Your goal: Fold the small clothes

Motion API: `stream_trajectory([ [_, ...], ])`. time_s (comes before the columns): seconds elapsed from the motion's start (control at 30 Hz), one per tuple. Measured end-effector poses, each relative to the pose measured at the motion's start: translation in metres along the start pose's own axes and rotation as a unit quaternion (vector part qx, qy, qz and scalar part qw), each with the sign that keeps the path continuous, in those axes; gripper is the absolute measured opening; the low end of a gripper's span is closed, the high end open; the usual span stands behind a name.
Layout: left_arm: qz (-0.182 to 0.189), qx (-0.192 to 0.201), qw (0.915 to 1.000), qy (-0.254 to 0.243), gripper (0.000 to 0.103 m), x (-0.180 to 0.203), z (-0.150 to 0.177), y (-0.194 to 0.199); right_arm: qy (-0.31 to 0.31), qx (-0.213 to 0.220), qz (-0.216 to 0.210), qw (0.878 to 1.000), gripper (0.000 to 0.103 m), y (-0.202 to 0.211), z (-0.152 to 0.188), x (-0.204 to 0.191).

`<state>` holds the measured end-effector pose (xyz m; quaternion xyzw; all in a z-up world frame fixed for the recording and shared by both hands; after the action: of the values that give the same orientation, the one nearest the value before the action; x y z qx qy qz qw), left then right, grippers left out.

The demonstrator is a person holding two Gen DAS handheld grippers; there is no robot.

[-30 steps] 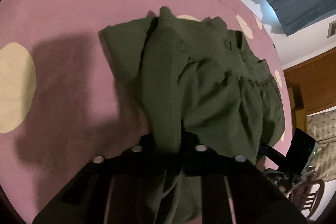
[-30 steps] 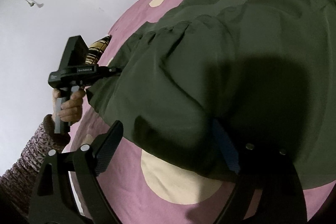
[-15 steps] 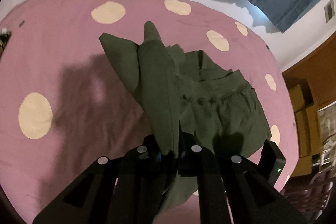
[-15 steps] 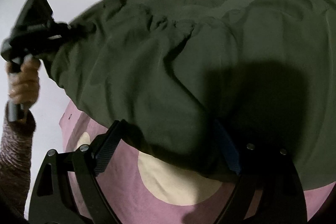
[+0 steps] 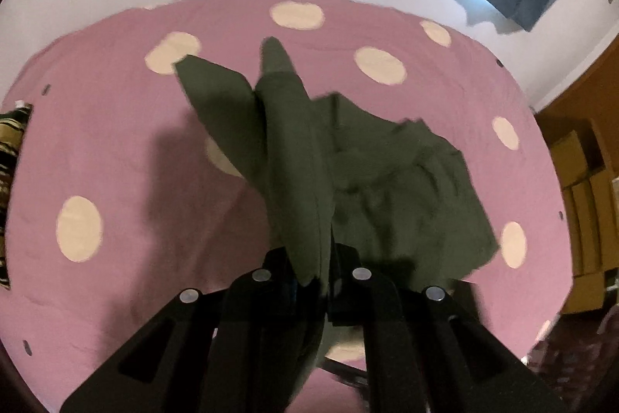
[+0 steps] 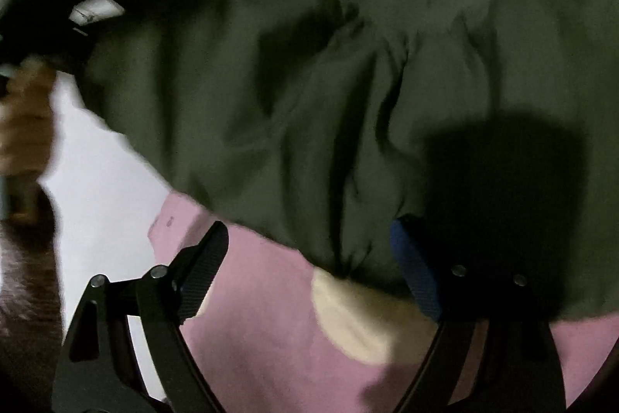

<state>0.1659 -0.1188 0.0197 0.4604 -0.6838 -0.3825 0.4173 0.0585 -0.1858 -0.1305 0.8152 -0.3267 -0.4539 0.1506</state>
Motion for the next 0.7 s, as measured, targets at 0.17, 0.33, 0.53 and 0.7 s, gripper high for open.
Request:
stream_trajectory([
  [0.17, -0.03, 0.014, 0.9988, -0.036, 0.01, 0.05, 0.002, -0.009, 0.013, -0.001, -0.005, 1.0, 0.085, 0.006, -0.002, -0.008],
  [0.33, -0.057, 0.006, 0.9966, -0.06, 0.01, 0.097, 0.005, -0.03, -0.012, 0.004, -0.025, 1.0, 0.085, 0.047, 0.009, 0.003],
  [0.53, -0.107, -0.004, 0.9912, -0.077, 0.01, 0.137, 0.012, -0.064, -0.042, 0.002, 0.001, 0.999, 0.085, 0.096, 0.027, 0.037],
  [0.7, -0.145, -0.006, 0.9858, -0.084, 0.01, 0.16, 0.022, -0.092, -0.074, 0.008, 0.006, 0.997, 0.085, 0.129, 0.043, 0.062],
])
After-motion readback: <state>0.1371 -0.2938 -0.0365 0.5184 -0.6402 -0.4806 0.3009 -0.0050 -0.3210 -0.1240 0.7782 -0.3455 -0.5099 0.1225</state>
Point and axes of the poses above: each gripper's, at about its wrist camera, not at the fingertips, and y roughly against the way its jaws point, x to its right, z to its underside, the point moved 6 cm from there along -y, roughly the way its jaws point, and after that the axes turned 7 degrees about y, right-handed, at the moved point
